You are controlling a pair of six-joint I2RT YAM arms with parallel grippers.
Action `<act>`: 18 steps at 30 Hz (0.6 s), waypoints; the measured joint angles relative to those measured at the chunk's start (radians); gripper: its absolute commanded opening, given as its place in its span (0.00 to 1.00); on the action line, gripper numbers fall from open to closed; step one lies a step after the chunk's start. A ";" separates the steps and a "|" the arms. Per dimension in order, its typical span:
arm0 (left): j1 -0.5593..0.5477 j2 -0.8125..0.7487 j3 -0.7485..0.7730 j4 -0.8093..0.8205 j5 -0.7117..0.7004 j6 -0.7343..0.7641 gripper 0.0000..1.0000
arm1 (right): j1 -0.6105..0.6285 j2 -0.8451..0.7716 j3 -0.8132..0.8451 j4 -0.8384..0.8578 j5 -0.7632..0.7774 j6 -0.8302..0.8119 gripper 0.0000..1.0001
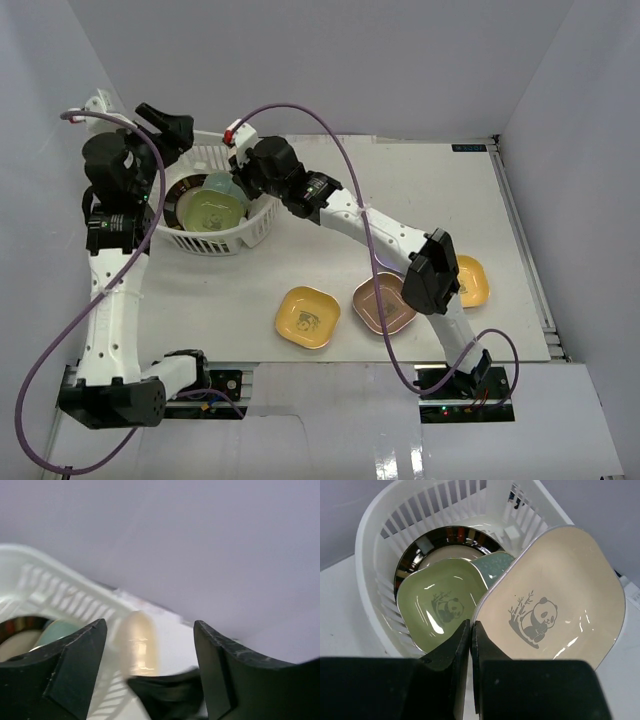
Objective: Place the plates into the plastic bin on the countertop
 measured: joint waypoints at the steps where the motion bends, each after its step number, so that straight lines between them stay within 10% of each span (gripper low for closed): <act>1: -0.009 -0.009 0.047 0.010 0.038 -0.003 0.84 | 0.004 0.014 0.000 0.021 -0.015 -0.015 0.08; 13: -0.190 -0.063 0.153 0.001 0.466 0.015 0.95 | 0.109 0.238 0.069 0.176 -0.150 -0.116 0.09; 18: -0.239 -0.103 0.047 -0.033 0.560 0.027 0.96 | 0.124 0.278 0.073 0.202 -0.148 -0.124 0.55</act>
